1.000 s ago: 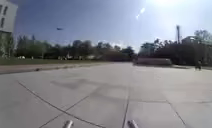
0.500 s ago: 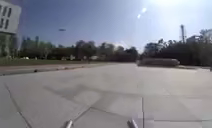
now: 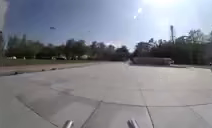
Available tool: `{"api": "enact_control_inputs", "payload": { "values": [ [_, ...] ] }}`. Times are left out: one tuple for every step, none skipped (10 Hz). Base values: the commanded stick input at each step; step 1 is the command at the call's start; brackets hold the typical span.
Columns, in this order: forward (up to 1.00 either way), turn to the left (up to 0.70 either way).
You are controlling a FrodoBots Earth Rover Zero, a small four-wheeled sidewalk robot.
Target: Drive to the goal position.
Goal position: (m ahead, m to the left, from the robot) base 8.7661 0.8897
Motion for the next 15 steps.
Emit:
{"api": "enact_control_inputs", "payload": {
  "values": [
    [1.0,0.02],
    [1.0,0.02],
    [1.0,0.02],
    [1.0,0.02],
    [1.0,0.02],
    [1.0,0.02],
    [1.0,0.02],
    [0.7,0.03],
    [0.11,0.05],
    [0.0,0.05],
    [0.89,0.02],
    [1.0,0.02],
    [1.0,0.02],
    [1.0,0.02],
    [1.0,0.02]
  ]
}}
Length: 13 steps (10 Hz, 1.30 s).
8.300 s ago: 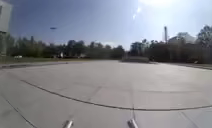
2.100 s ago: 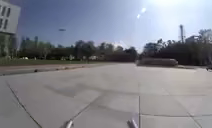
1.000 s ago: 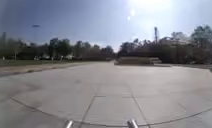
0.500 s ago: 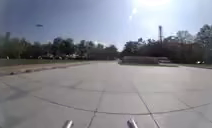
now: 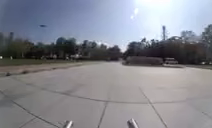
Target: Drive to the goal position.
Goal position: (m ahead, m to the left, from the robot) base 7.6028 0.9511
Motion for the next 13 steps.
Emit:
{"api": "enact_control_inputs", "payload": {
  "values": [
    [1.0,0.02],
    [1.0,0.02],
    [1.0,0.02],
    [1.0,0.02],
    [1.0,0.02],
    [1.0,0.02],
    [1.0,0.02],
    [1.0,0.02],
    [1.0,0.02],
    [1.0,0.02],
    [1.0,0.02],
    [1.0,0.02],
    [1.0,0.02]
  ]
}}
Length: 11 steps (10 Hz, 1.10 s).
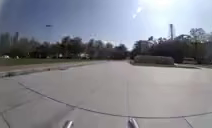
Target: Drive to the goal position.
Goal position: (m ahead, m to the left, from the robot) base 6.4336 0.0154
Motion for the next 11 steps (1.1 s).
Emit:
{"api": "enact_control_inputs", "payload": {
  "values": [
    [1.0,0.02],
    [1.0,0.02],
    [1.0,0.02],
    [1.0,0.02],
    [1.0,0.02],
    [1.0,0.02],
    [1.0,0.02],
    [1.0,0.02],
    [1.0,-0.21],
    [1.0,-0.36],
    [1.0,-0.4]
  ]
}}
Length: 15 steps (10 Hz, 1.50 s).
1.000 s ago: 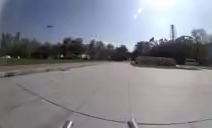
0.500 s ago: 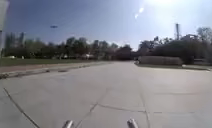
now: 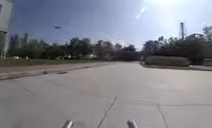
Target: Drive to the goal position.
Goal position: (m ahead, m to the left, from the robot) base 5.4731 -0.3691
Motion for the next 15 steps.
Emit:
{"api": "enact_control_inputs", "payload": {
  "values": [
    [1.0,-0.4],
    [1.0,-0.28],
    [1.0,-0.07],
    [1.0,0.0],
    [1.0,0.0],
    [1.0,0.0],
    [1.0,0.0],
    [1.0,0.0],
    [1.0,-0.06],
    [1.0,-0.14],
    [1.0,-0.17],
    [1.0,-0.02],
    [1.0,0.0],
    [1.0,0.0],
    [1.0,0.0]
  ]
}}
